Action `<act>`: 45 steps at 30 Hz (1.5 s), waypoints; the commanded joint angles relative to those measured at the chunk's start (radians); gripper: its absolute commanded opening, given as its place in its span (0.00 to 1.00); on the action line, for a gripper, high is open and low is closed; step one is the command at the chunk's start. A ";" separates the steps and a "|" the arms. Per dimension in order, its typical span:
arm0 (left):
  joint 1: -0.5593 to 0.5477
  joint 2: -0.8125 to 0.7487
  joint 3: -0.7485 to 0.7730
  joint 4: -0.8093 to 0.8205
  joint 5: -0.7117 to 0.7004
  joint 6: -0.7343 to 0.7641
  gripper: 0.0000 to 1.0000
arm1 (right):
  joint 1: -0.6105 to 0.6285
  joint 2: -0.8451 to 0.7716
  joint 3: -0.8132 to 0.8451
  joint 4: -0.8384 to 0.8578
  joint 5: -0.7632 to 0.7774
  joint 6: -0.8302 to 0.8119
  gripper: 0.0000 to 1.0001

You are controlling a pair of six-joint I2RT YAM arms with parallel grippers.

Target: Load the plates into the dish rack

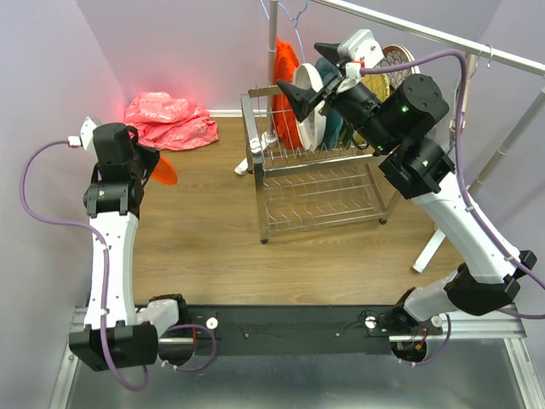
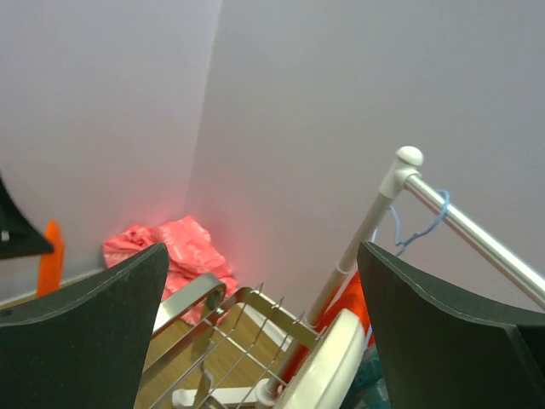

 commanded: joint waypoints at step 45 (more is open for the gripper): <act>-0.641 0.338 0.804 0.224 0.281 0.034 0.00 | -0.022 0.040 0.236 0.051 0.283 -0.001 1.00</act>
